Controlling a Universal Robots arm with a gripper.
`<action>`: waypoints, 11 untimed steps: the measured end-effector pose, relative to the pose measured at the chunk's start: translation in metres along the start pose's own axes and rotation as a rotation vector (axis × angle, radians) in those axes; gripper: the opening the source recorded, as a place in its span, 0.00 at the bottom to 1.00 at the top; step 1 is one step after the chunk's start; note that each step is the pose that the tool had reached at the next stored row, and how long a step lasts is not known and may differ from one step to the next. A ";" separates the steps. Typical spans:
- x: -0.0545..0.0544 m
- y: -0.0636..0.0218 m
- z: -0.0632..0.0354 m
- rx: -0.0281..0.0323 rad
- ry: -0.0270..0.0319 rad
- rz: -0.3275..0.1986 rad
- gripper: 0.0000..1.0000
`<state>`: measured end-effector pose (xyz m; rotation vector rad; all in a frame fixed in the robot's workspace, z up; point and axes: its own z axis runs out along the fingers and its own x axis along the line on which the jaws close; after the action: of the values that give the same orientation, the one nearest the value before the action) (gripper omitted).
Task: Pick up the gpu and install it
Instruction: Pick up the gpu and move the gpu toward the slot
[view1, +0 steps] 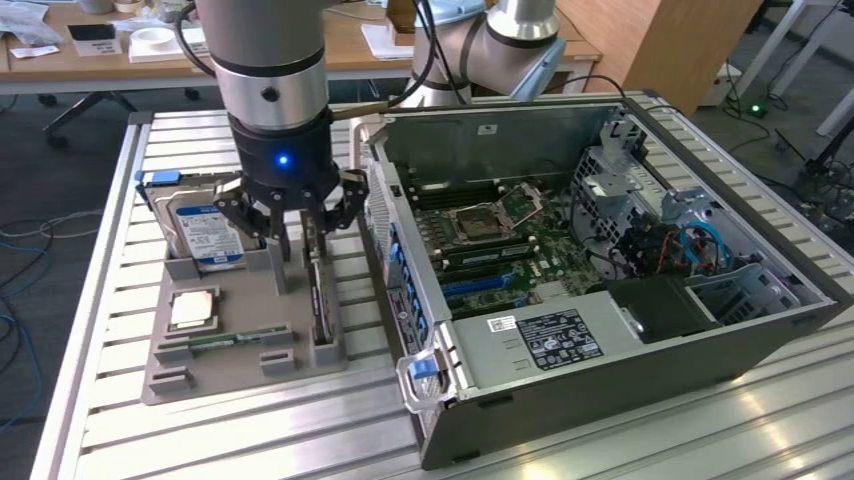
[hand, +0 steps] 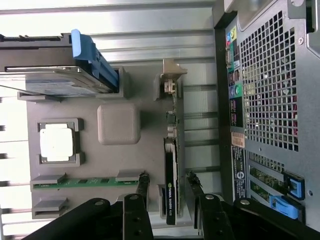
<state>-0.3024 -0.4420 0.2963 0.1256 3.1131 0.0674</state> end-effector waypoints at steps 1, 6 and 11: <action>-0.001 0.0000 0.0005 0.0000 0.0001 0.000 0.43; -0.002 -0.0003 0.0088 0.0001 0.0001 0.000 0.43; -0.002 -0.0006 0.0178 0.0000 0.0001 0.000 0.43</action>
<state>-0.2997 -0.4421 0.2785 0.1254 3.1132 0.0674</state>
